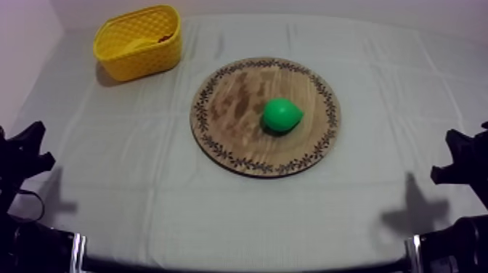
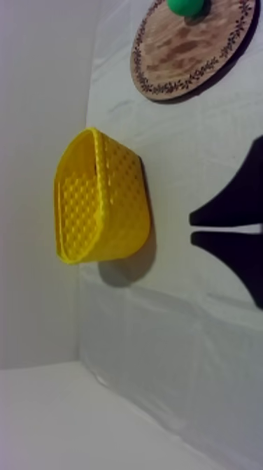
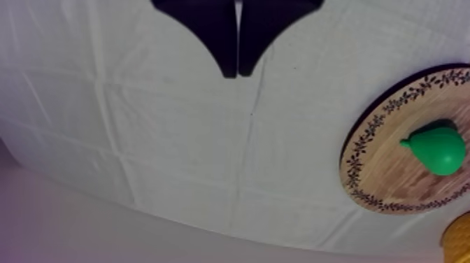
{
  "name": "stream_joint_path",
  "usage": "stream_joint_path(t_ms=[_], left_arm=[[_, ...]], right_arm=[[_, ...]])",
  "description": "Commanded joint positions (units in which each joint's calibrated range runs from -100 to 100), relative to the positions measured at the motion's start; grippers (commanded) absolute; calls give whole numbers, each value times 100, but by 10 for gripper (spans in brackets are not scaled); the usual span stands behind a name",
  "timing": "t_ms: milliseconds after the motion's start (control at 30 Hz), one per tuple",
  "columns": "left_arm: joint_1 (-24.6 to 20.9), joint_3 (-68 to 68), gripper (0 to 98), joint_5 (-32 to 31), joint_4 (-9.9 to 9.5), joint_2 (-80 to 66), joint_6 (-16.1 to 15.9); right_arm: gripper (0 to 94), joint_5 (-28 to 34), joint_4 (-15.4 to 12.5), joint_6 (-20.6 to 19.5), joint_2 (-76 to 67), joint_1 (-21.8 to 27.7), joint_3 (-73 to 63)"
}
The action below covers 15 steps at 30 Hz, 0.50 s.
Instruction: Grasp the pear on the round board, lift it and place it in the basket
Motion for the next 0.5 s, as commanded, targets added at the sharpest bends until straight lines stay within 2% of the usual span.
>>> stream_joint_path(t_ms=[0, 267, 467], left_arm=[[47, -502, 0, 812, -127, 146, 2], [8, -388, 0, 636, -137, 141, -15], [-12, -1298, 0, 503, -18, 721, 40]], right_arm=[[5, 2, 1, 0, 1, -1, 5], [5, 2, 1, 2, 1, -1, 5], [5, 2, 1, 1, 1, 0, 5]])
